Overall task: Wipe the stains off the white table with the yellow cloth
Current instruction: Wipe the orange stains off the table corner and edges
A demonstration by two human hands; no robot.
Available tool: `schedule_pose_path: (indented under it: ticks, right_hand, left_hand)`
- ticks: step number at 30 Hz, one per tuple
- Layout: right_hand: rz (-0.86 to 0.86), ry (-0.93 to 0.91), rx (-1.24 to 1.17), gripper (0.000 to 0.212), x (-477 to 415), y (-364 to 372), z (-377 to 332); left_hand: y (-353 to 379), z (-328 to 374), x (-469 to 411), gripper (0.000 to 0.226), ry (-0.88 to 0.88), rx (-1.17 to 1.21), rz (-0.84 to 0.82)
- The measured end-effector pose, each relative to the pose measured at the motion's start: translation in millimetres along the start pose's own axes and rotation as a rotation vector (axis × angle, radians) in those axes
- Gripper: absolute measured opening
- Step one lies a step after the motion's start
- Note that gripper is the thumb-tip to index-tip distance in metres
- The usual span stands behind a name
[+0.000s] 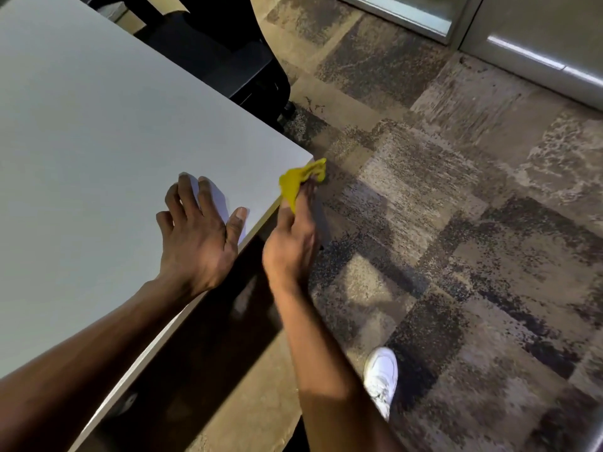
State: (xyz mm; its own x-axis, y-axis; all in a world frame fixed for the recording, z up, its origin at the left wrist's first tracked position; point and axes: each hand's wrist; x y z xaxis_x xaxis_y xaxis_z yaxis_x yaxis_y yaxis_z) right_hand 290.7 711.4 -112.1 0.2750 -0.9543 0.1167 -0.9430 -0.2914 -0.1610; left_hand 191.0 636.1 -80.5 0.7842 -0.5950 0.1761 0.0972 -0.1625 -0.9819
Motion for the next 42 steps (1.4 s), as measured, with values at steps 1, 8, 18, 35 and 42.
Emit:
schedule_pose_path:
  ticks: [1, 8, 18, 35, 42]
  right_hand:
    - [0.028, -0.012, 0.015, 0.058, -15.7, -1.6, -1.7]
    - [-0.011, -0.029, 0.008, 0.061, 22.0, 5.9, 1.5]
    - [0.028, -0.011, 0.030, 0.058, -21.4, -3.2, -1.3]
    - [0.040, -0.079, 0.093, 0.059, -13.1, -0.7, -4.7]
    - [-0.016, -0.113, 0.100, 0.059, 35.7, 5.9, -0.4]
  left_hand:
    - [-0.2, 0.2, 0.1, 0.089, -0.001, 0.002, 0.002]
    - [-0.8, 2.4, 1.8, 0.087, -0.011, 0.007, -0.003]
    - [-2.6, 2.0, 2.0, 0.088, -0.007, 0.008, -0.015]
    - [-9.6, 3.9, 1.7, 0.090, -0.004, -0.003, -0.046]
    - [-8.4, 6.1, 2.6, 0.090, -0.024, 0.020, -0.047]
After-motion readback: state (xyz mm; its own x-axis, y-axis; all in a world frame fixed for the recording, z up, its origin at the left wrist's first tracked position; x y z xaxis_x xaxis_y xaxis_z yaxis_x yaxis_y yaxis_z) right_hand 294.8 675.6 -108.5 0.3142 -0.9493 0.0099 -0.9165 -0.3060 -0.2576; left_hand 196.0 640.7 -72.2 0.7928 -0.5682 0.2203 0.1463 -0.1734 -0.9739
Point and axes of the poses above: each hand's wrist, its own x-axis away from the middle knuckle, its own y-axis out of the palm, z = x × y, and after that the axes turned 9 degrees about -y, right-handed
